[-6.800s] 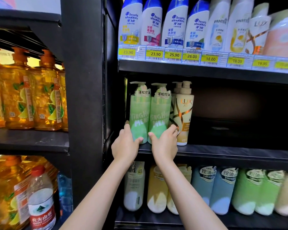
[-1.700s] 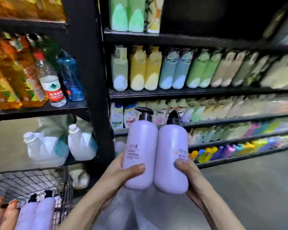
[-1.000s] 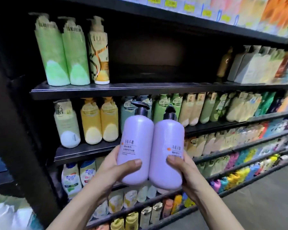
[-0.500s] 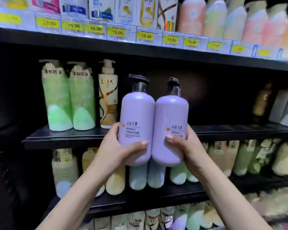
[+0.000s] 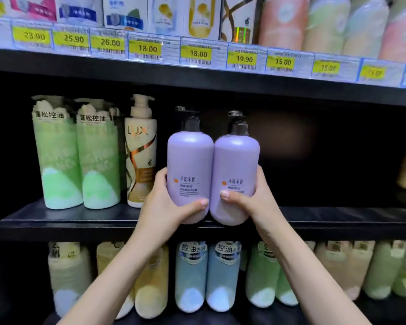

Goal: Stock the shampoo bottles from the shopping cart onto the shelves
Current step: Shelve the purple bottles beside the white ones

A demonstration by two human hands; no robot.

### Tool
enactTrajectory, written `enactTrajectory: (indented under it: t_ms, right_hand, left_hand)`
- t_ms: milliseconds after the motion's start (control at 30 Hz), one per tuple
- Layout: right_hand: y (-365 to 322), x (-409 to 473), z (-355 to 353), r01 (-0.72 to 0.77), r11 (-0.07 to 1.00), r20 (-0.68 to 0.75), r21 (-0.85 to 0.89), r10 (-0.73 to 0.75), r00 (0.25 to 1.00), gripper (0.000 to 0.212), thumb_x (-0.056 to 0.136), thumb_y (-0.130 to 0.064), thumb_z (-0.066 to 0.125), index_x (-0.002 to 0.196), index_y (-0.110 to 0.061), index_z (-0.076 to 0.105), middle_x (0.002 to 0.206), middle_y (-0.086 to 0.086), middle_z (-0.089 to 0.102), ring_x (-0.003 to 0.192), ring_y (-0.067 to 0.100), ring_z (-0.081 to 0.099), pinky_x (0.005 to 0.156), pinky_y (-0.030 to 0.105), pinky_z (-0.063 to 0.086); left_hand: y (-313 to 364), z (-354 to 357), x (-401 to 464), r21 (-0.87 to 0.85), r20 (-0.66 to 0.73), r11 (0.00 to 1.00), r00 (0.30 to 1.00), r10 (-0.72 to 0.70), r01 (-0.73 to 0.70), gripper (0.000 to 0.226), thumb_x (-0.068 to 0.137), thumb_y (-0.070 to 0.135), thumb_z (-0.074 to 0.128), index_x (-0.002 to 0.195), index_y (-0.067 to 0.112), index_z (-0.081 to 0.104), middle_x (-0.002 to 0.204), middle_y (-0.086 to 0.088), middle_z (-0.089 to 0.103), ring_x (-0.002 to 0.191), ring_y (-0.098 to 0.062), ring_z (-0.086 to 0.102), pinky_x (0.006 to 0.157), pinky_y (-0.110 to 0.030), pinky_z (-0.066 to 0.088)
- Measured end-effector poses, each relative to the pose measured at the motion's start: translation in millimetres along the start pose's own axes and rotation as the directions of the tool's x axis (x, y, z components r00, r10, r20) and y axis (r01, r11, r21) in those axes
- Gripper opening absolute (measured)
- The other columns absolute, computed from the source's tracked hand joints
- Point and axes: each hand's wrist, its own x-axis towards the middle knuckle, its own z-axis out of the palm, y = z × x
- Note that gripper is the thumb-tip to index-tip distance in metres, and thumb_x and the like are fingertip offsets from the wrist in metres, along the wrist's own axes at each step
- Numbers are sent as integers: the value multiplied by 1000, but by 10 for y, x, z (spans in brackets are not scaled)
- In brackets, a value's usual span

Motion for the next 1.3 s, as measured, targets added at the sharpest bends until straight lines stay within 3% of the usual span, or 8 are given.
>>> enactTrajectory:
  t_ms: [200, 400, 667, 800, 900, 1067, 1167, 1300]
  right_hand:
    - [99, 153, -39, -66, 996, 75, -60, 70, 995, 92, 47, -46, 83, 128, -31, 42, 120, -8, 64, 107, 7, 64, 70, 19, 49]
    - [163, 105, -77, -73, 982, -6, -175, 73, 997, 107, 36, -49, 84, 126, -38, 27, 134, -9, 46, 116, 3, 53, 97, 34, 49]
    - [148, 111, -107, -86, 965, -15, -246, 85, 996, 77, 64, -16, 86, 126, -28, 44, 116, -14, 62, 106, 4, 62, 96, 36, 50]
    - [135, 318, -195, -107, 928, 99, -356, 151, 984, 61, 68, -13, 83, 117, -25, 49, 110, -8, 68, 103, 10, 65, 97, 38, 50]
    - [114, 499, -215, -102, 884, 142, -456, 186, 972, 62, 71, -16, 82, 121, -18, 46, 108, -5, 66, 96, 9, 64, 82, 20, 51]
    - [141, 715, -193, -131, 882, 184, -452, 236, 954, 67, 76, -9, 77, 132, -13, 39, 114, -5, 56, 101, 8, 55, 75, 8, 44]
    - [192, 843, -188, -147, 887, 211, -438, 260, 942, 64, 78, -7, 76, 129, -12, 38, 120, -2, 55, 105, 11, 53, 89, 21, 41]
    - [305, 1010, -163, -167, 898, 206, -408, 268, 941, 72, 78, -4, 75, 136, -6, 32, 125, -1, 54, 109, 12, 52, 87, 19, 45]
  left_hand:
    - [-23, 58, 111, 84, 27, 996, 1000, -6, 4, 75, 51, 49, 79, 110, 24, 41, 104, 19, 59, 99, 0, 59, 83, -26, 49]
    - [-138, 45, 29, 102, -41, 995, 999, 2, 2, 94, 45, 61, 76, 124, 28, 40, 121, 15, 55, 110, -1, 56, 93, -31, 49]
    - [-134, 74, 46, 234, -86, 971, 996, -23, 42, 73, 50, 62, 70, 111, 29, 47, 116, 5, 60, 108, -15, 59, 92, -42, 50]
    - [-23, 116, 200, 384, -12, 913, 989, -146, 139, 50, 73, 41, 76, 96, 11, 43, 113, -7, 59, 106, -26, 56, 85, -37, 44]
    - [67, 187, 330, 476, -8, 849, 967, -254, 228, 45, 82, 37, 70, 93, 10, 36, 114, -15, 56, 107, -33, 54, 79, -35, 39]
    - [-8, 251, 555, 410, 47, 872, 949, -313, 267, 41, 78, 26, 75, 104, 1, 57, 107, -11, 64, 101, -30, 61, 82, -32, 49]
    - [-19, 296, 710, 298, -18, 887, 931, -366, 354, 69, 72, 14, 80, 127, 0, 39, 124, -15, 55, 113, -28, 56, 90, -31, 44]
    - [-112, 389, 906, 142, -76, 893, 904, -421, 428, 82, 63, 5, 85, 129, 2, 35, 132, -15, 51, 119, -29, 52, 100, -39, 43]
